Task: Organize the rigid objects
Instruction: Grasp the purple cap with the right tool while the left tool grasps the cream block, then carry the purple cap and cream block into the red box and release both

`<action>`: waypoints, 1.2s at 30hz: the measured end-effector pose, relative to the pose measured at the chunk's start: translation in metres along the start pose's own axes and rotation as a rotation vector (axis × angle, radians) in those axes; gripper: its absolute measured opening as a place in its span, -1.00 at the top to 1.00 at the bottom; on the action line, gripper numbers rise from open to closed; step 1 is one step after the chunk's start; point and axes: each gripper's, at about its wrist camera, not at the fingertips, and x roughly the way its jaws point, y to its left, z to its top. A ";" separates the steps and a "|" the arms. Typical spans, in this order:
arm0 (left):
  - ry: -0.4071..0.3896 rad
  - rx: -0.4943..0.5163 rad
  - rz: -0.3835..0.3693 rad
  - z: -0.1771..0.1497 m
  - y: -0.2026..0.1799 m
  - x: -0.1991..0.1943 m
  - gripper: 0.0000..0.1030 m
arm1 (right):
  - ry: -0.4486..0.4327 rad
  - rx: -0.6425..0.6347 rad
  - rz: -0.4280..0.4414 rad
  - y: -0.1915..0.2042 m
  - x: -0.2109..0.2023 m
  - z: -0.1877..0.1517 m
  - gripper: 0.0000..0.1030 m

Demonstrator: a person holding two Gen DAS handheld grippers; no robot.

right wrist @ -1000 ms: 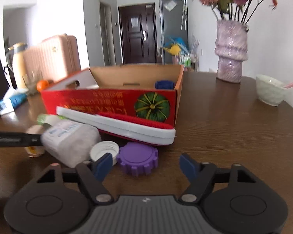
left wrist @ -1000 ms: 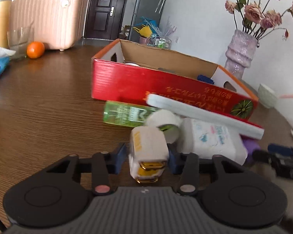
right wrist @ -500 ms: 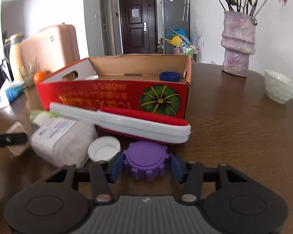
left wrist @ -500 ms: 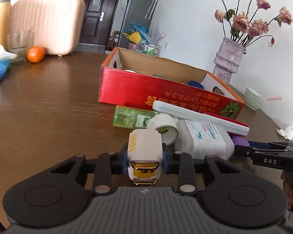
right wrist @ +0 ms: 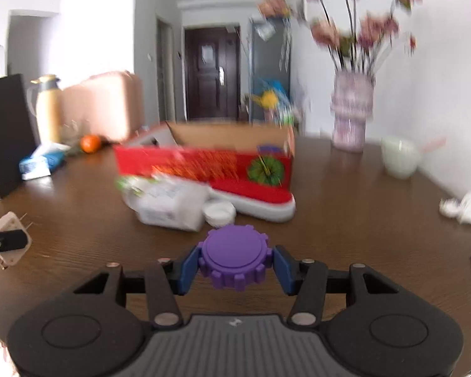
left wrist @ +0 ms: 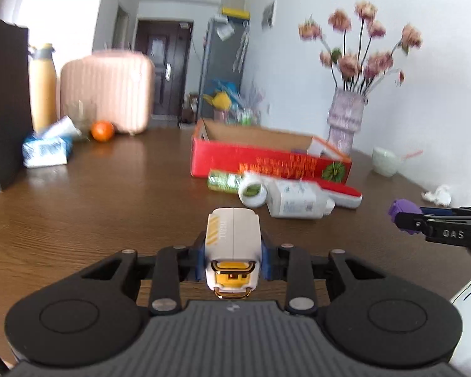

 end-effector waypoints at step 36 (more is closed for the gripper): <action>-0.308 0.024 0.050 0.055 -0.006 -0.076 0.39 | -0.518 0.026 -0.038 0.016 -0.136 0.000 0.01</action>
